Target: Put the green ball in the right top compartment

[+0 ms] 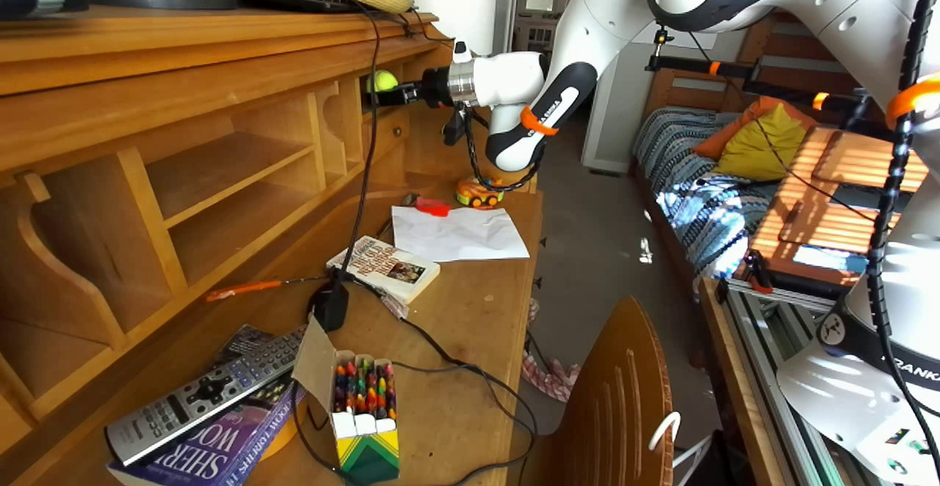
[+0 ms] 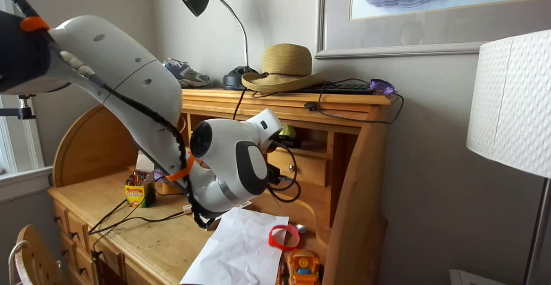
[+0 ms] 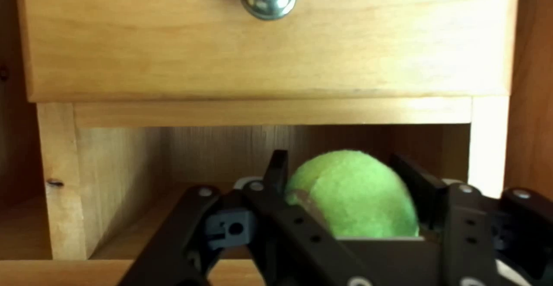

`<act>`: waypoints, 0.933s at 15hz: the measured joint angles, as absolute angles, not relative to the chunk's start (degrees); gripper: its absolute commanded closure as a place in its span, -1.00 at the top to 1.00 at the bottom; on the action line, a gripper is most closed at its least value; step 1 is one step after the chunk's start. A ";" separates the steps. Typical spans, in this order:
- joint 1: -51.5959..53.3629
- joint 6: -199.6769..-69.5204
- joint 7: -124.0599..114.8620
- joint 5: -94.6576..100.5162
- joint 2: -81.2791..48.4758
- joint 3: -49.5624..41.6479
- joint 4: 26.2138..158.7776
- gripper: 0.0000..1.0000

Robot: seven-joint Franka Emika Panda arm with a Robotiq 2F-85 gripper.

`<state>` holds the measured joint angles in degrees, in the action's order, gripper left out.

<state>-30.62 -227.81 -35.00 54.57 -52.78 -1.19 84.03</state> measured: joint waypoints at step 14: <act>-30.63 -224.31 -37.34 56.67 -55.30 -0.20 78.60 -0.26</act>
